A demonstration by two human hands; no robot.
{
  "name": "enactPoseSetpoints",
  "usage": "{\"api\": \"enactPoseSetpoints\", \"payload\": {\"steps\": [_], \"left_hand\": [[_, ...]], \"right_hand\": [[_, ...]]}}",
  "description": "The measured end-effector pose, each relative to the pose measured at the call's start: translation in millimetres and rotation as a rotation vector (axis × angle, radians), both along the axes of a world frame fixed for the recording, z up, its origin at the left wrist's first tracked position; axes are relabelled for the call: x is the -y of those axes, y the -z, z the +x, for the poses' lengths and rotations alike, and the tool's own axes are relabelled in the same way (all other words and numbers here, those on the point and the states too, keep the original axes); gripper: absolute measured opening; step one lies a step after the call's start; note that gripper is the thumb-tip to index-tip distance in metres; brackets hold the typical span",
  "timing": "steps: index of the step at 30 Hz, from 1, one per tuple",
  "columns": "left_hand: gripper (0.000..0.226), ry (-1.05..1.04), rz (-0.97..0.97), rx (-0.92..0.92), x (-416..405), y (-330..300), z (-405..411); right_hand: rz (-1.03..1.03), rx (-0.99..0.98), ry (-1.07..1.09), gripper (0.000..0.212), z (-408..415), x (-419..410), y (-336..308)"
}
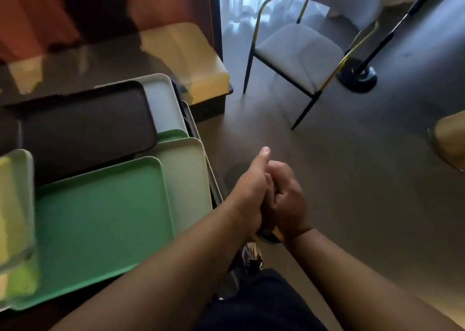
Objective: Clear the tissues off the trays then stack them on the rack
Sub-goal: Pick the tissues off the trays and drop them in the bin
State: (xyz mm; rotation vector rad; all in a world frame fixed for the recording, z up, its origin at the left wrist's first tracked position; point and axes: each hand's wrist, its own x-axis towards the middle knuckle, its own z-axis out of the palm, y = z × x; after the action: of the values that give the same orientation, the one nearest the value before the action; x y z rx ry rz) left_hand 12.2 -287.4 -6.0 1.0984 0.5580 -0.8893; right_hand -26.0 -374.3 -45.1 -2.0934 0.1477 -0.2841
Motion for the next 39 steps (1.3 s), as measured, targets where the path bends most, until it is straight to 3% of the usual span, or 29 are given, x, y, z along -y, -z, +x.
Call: {"api": "enactPoseSetpoints", "payload": {"steps": [4, 7, 11, 14, 20, 22, 24, 27, 28, 34, 39], "left_hand": [[0.096, 0.165, 0.012, -0.112, 61, 32, -15], [0.068, 0.270, 0.043, -0.190, 89, 52, -35], [0.029, 0.338, 0.142, -0.120, 110, 67, -58], [0.030, 0.321, 0.161, -0.109, 119, 76, -70], [0.033, 0.318, 0.167, -0.120, 132, 99, -77], [0.045, 0.258, 0.166, -0.149, 136, 110, -75], [0.058, 0.243, 0.200, -0.169, 136, 121, -73], [0.064, 0.241, 0.303, -0.186, 129, 137, -68], [0.064, 0.241, 0.340, -0.183, 126, 141, -67], [0.062, 0.253, 0.443, -0.114, 115, 138, -58], [0.042, 0.314, 0.532, 0.113, 114, 101, -46]], "right_hand": [[-0.068, -0.246, 0.088, 0.038, -6, 71, 25], [-0.030, -0.501, 0.307, 0.036, -4, 121, 43], [-0.008, -0.693, 0.371, 0.040, -21, 151, 68], [0.093, -0.782, 0.390, 0.043, -34, 154, 77], [0.314, -0.900, 0.452, 0.027, -46, 165, 102], [0.381, -0.888, 0.486, 0.030, -41, 173, 116], [0.424, -0.935, 0.494, 0.045, -34, 185, 125], [0.481, -1.078, 0.489, 0.094, -28, 203, 138], [0.472, -1.117, 0.479, 0.099, -29, 208, 140], [0.328, -1.191, 0.345, 0.056, -30, 211, 121], [0.226, -1.068, 0.240, 0.046, -10, 193, 90]]}}
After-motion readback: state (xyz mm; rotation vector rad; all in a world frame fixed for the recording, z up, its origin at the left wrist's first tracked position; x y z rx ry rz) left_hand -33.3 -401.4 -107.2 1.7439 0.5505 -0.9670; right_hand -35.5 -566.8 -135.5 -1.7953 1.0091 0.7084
